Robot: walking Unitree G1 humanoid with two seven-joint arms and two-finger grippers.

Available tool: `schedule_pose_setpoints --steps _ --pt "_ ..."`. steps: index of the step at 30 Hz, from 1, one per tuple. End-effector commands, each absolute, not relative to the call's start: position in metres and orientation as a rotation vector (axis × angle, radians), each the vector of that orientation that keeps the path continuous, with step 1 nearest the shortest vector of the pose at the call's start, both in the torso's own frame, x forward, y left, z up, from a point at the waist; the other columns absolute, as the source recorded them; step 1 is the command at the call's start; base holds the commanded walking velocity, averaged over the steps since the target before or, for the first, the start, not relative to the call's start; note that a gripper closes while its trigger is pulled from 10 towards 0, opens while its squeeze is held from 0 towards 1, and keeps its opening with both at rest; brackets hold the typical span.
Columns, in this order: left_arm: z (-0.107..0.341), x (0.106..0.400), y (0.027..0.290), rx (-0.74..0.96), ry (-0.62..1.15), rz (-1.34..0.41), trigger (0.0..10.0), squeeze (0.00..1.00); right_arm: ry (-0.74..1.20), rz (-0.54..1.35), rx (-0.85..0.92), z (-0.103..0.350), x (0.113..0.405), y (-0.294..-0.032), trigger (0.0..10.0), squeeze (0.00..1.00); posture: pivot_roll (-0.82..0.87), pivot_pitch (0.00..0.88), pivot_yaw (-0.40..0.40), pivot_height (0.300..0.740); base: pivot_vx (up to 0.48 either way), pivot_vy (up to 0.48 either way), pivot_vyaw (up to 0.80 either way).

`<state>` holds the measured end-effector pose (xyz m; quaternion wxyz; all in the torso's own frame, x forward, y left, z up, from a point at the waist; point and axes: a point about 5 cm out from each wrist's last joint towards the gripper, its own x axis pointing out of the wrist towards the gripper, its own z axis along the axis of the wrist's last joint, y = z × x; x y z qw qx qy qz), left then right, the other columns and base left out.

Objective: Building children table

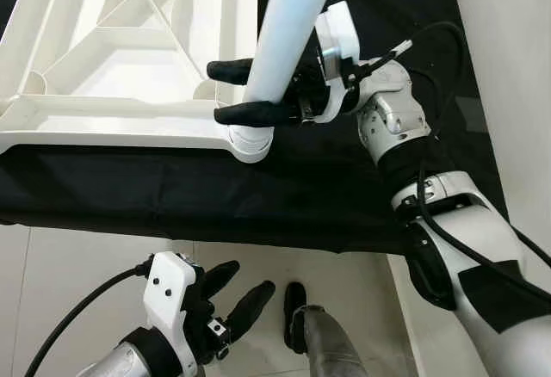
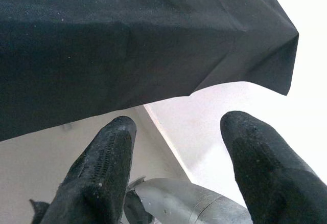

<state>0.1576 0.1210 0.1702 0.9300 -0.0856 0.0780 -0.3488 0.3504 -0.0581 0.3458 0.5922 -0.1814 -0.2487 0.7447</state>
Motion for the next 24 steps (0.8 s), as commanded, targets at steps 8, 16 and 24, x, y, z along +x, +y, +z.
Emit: schedule_pose_setpoints --steps 8,16,24 --pt "0.166 0.153 0.118 -0.205 0.19 -0.725 10.0 0.0 -0.212 1.909 -0.514 0.291 0.344 -0.052 10.0 0.0 0.1 0.48 -0.087 0.74 0.0 0.0 0.0" --pt "0.166 0.153 0.118 -0.207 0.188 -0.723 10.0 0.0 -0.114 1.93 -0.517 0.292 0.345 -0.051 10.0 0.0 0.09 0.48 -0.094 0.74 0.0 0.0 0.0" --pt "0.166 0.154 0.117 -0.209 0.183 -0.722 10.0 0.0 -0.134 1.863 -0.378 0.301 0.357 -0.036 10.0 0.0 0.09 0.479 -0.098 0.74 0.0 0.0 0.0"
